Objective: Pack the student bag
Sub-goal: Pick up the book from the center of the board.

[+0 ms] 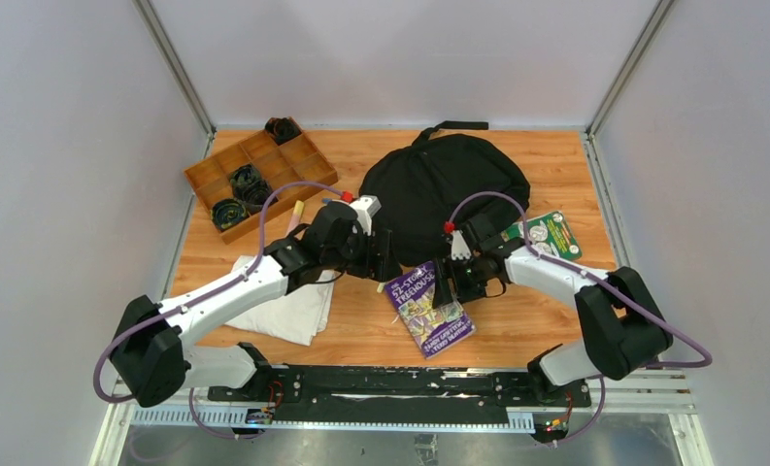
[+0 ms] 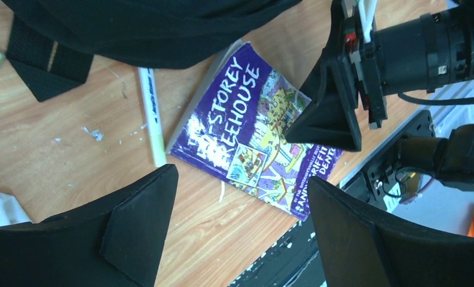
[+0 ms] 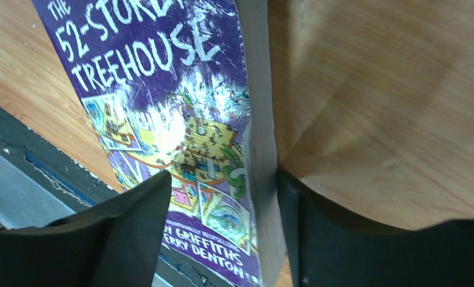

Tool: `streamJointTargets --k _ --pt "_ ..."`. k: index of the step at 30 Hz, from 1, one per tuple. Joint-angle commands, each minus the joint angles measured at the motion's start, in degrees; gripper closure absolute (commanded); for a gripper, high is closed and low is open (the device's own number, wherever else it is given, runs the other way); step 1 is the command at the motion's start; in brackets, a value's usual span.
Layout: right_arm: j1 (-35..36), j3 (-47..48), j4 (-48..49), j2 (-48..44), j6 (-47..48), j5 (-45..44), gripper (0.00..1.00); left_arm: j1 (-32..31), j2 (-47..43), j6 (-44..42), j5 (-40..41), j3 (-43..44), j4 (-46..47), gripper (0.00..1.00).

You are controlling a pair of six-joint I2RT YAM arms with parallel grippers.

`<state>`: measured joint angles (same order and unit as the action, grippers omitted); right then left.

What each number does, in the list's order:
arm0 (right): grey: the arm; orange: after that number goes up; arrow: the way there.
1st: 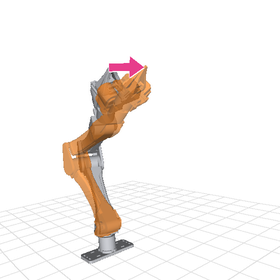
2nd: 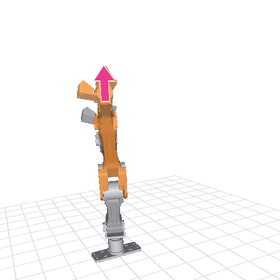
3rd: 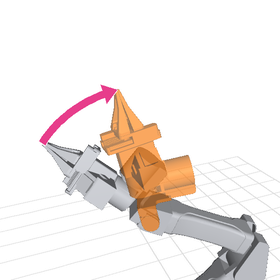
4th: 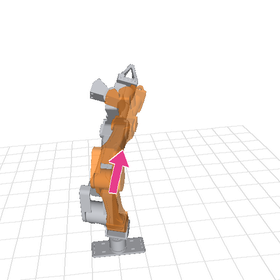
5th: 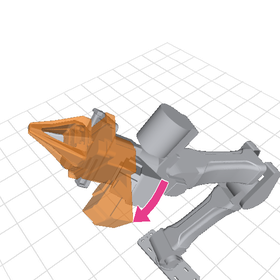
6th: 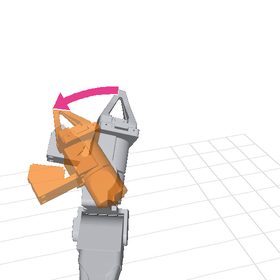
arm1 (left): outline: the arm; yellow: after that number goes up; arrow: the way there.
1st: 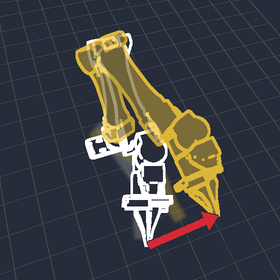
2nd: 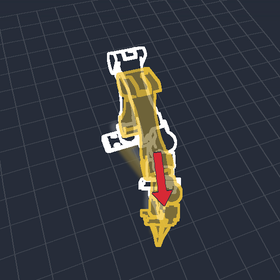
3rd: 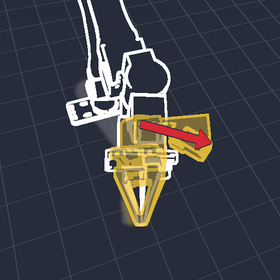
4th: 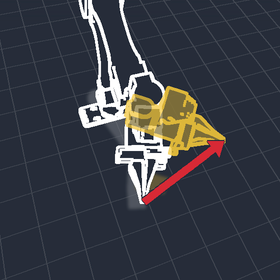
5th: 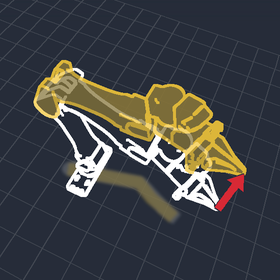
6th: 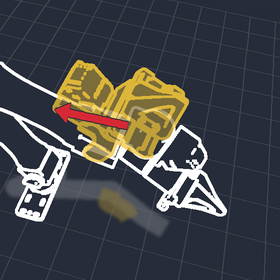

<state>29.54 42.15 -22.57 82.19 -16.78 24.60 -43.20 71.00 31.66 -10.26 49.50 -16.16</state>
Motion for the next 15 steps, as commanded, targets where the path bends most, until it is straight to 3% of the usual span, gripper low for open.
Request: streamJointTargets --k 1,4,6,7,11,15 --pt "-0.56 -4.25 2.88 -1.52 -2.73 1.35 0.4 -0.04 0.59 -1.85 -3.71 -1.18 0.89 0.13" --pt "-0.55 -6.07 3.1 -2.86 -4.5 -0.15 0.7 -0.04 2.08 -2.49 -4.78 0.7 -0.6 0.14" --pt "-0.54 -7.54 3.64 -3.88 -6.09 -0.07 0.96 -0.04 2.33 -2.44 -5.03 0.11 0.22 0.14" --pt "-0.54 -8.17 3.63 -4.67 -6.92 -0.14 1.0 -0.04 2.46 -2.66 -4.96 -0.12 0.21 0.13" --pt "-0.52 -10.5 1.16 -10.92 -9.96 -0.56 1.0 -0.04 2.53 -3.05 -4.38 -0.73 -0.6 0.14" --pt "-0.53 -11.62 -4.72 -23.16 -14.07 -5.34 1.0 -0.04 1.64 -2.51 -3.98 -1.15 0.48 0.14"
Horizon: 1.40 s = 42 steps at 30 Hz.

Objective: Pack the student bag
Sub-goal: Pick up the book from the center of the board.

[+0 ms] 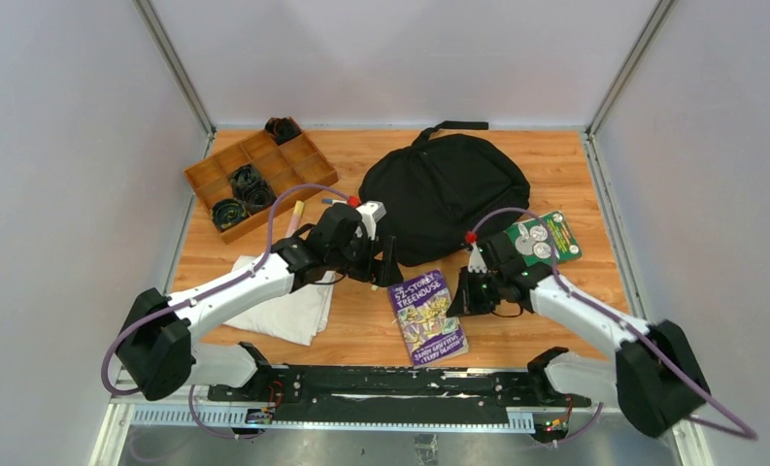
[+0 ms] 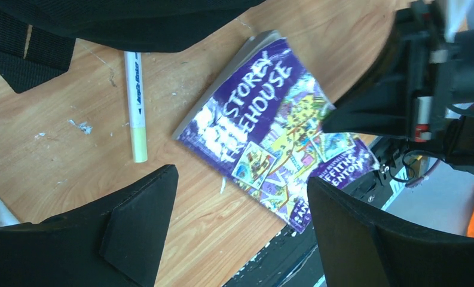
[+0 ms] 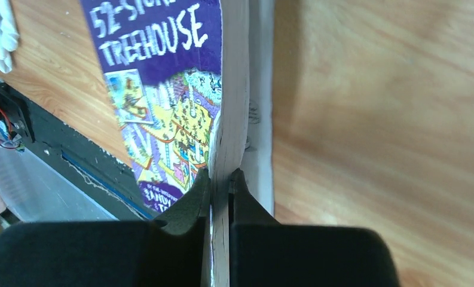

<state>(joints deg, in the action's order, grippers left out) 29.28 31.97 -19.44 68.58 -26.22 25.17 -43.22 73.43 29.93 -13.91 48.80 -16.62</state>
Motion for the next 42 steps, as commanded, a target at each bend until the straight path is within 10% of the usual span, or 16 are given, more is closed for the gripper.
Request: streamJointTargets --k 1,15,20,24,37,42 --pt "-0.27 -1.57 -9.95 -12.52 -6.44 -8.7 1.0 -0.02 -0.81 -0.76 -0.71 -0.38 1.59 0.13" --pt "-0.27 -12.9 -11.49 -38.42 -37.43 -27.01 1.0 -0.02 6.3 0.02 -5.1 5.08 4.89 0.14" --pt "-0.29 -12.03 -10.27 -29.2 -30.23 -21.59 0.38 -0.02 7.78 -0.31 -5.02 5.83 4.82 0.14" --pt "-0.28 -7.38 -15.73 -22.76 -25.12 -27.11 0.27 -0.57 8.63 -0.95 -6.95 6.0 5.11 0.14" --pt "-4.71 -15.43 4.93 -19.19 -25.56 -14.42 0.43 -5.44 13.16 6.21 -10.06 -1.29 16.37 0.14" --pt "-6.54 -17.48 6.42 -19.82 -27.4 -11.77 0.99 -5.82 13.22 5.43 -9.65 -1.95 15.15 0.14"
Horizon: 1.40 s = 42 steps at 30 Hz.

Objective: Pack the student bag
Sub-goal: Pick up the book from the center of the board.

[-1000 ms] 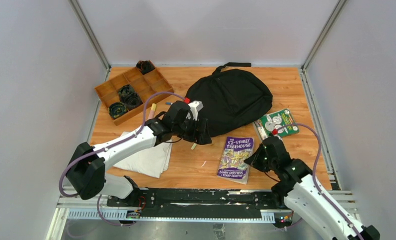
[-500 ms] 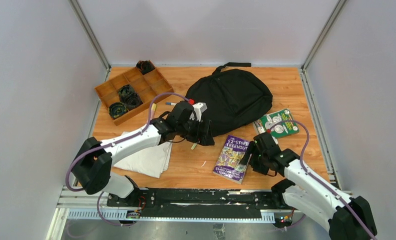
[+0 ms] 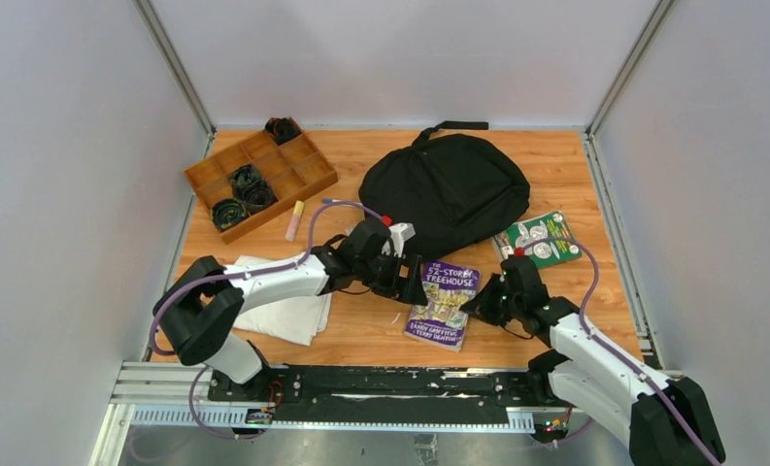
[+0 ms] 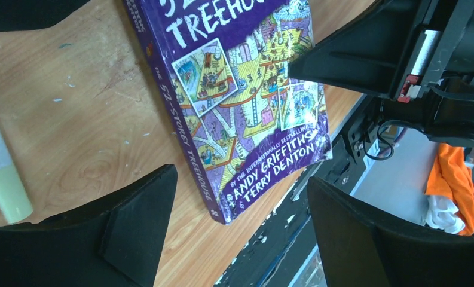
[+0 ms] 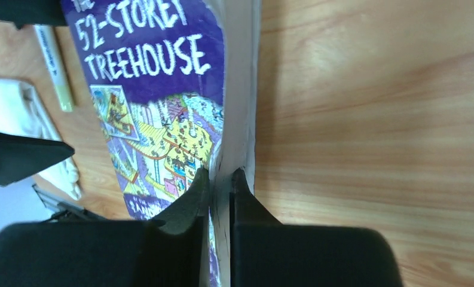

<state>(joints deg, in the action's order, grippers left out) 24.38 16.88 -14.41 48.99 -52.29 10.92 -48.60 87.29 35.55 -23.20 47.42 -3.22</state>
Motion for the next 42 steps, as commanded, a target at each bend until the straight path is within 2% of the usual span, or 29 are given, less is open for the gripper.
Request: streamJointTargets --k 1,5,10,14,17,19,25,29,33,42 --pt "-1.74 -1.96 -0.13 -1.81 -1.37 2.46 1.0 -0.44 -1.54 -0.52 0.16 -0.69 1.11 0.14" --pt "-1.79 1.39 -6.62 -9.86 -2.88 1.86 1.0 -0.29 -6.0 -0.92 0.7 -0.65 -1.22 0.13" --pt "-1.79 6.97 -15.76 -20.04 -6.54 -2.46 1.0 0.38 -11.66 2.55 0.55 -0.37 -2.8 0.13" --pt "-1.81 11.82 -19.04 -23.42 -7.88 -4.65 1.0 2.37 -16.87 5.97 0.73 -0.79 -2.76 0.11" --pt "-1.83 14.79 -19.68 -24.68 -8.79 -6.55 1.0 4.58 -20.87 11.0 4.23 -2.74 -2.36 0.05" --pt "-1.8 16.33 -19.1 -25.27 -9.68 -7.7 1.0 4.74 -23.79 13.68 6.01 -5.93 3.47 0.01" --pt "-1.81 15.06 -10.2 -26.2 -14.58 -6.61 1.0 4.74 -27.44 19.34 7.83 -14.31 17.14 0.0" --pt "-1.84 12.76 -2.91 -25.2 -19.5 -5.79 1.0 4.74 -26.85 23.64 7.16 -21.98 31.93 0.0" --pt "-1.81 12.7 3.06 -21.91 -20.89 -5.08 1.0 4.65 -28.58 29.1 13.52 -30.99 49.88 0.0" --pt "-1.8 14.19 14.9 -11.42 -23.9 1.25 1.0 3.95 -20.91 35.17 11.72 -32.89 65.86 0.0"
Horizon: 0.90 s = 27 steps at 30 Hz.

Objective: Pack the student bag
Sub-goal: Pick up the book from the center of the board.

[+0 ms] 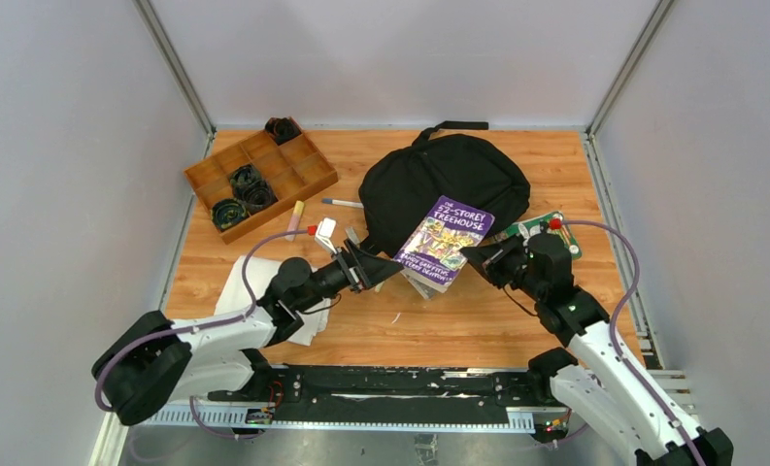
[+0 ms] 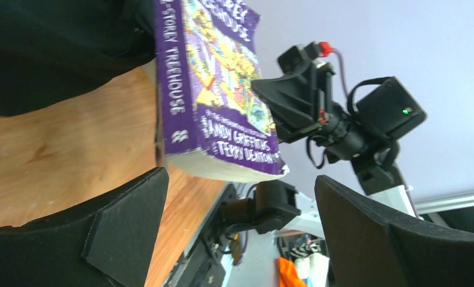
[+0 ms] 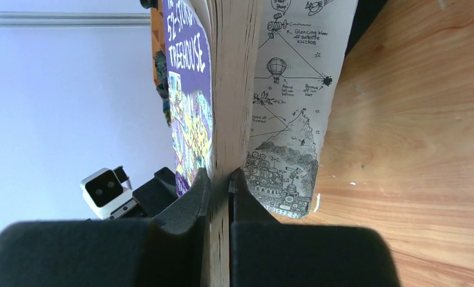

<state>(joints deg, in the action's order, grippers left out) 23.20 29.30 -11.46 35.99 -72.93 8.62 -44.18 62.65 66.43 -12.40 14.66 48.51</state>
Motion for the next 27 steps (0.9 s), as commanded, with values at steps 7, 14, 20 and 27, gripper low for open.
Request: streamJointTargets --k 7,14,20,27 --pt "-0.67 1.87 17.11 3.88 -4.88 4.6 1.0 -0.72 18.29 10.91 -0.01 -0.37 33.3 0.0" --pt "-0.67 2.24 16.67 3.27 -4.78 3.71 1.0 -1.25 23.33 10.51 1.24 -0.59 39.24 0.0" --pt "-1.51 4.03 14.12 2.37 -3.17 2.84 1.0 -1.26 15.77 2.68 1.78 -0.76 26.03 0.0" --pt "-3.07 5.2 12.15 1.03 -1.72 3.38 1.0 -1.26 0.21 -11.21 4.26 1.24 0.47 0.0"
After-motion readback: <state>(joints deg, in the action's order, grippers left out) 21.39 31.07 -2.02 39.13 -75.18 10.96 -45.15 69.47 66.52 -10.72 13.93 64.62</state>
